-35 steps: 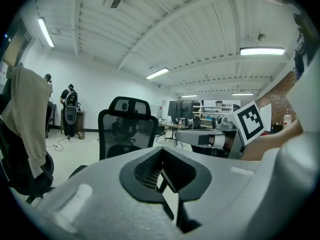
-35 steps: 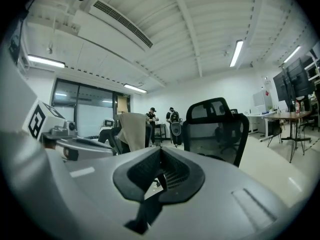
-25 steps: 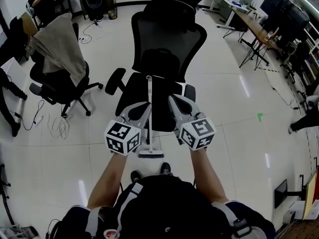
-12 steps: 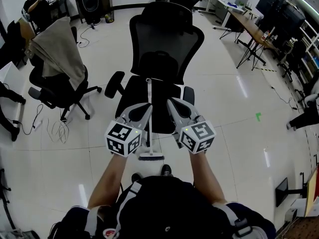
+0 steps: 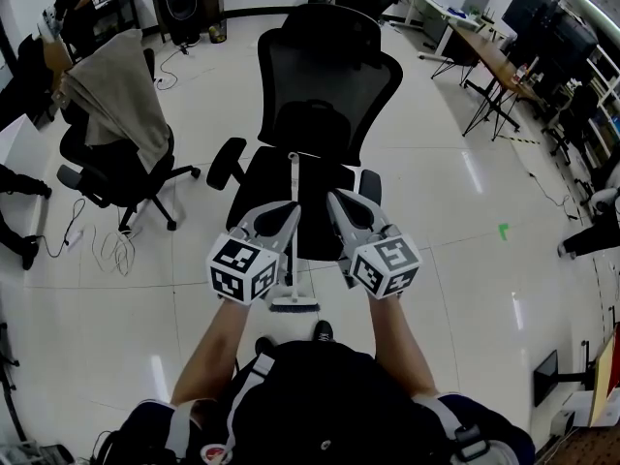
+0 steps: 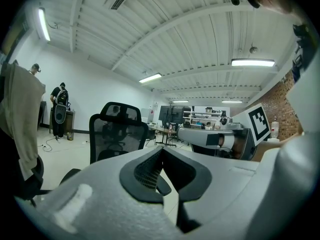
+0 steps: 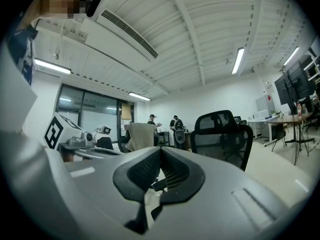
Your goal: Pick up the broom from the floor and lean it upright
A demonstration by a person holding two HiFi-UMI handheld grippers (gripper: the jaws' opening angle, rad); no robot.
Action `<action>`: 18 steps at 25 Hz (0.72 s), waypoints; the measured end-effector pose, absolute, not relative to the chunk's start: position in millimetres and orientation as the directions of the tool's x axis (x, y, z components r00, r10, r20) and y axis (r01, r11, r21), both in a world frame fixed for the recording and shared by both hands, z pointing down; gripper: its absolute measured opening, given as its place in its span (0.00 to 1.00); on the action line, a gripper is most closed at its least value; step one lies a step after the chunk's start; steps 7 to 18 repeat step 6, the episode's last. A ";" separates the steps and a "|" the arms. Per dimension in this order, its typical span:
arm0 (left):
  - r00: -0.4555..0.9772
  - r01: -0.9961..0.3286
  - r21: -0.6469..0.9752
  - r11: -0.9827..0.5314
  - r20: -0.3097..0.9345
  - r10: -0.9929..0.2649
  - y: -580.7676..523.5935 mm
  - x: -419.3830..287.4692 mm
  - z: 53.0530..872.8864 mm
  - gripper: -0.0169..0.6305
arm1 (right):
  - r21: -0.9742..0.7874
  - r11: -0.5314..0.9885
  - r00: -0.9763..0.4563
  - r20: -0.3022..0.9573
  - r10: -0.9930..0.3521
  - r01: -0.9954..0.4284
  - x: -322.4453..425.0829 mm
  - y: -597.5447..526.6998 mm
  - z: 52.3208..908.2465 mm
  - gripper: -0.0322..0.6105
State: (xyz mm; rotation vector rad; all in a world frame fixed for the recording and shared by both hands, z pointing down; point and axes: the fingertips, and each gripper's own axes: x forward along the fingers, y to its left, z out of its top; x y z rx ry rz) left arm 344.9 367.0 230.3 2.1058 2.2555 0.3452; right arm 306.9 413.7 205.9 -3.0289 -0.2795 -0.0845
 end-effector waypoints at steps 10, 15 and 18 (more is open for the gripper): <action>-0.082 0.980 0.192 0.058 0.120 0.989 367.6 342.8 232.4 0.03 | -0.100 -0.977 0.981 0.069 0.184 0.190 304.8 414.7 212.4 0.06; -0.082 0.980 0.192 0.058 0.120 0.989 367.6 342.8 232.4 0.03 | -0.100 -0.977 0.981 0.069 0.184 0.190 304.8 414.7 212.4 0.06; -0.082 0.980 0.192 0.058 0.120 0.989 367.6 342.8 232.4 0.03 | -0.100 -0.977 0.981 0.069 0.184 0.190 304.8 414.7 212.4 0.06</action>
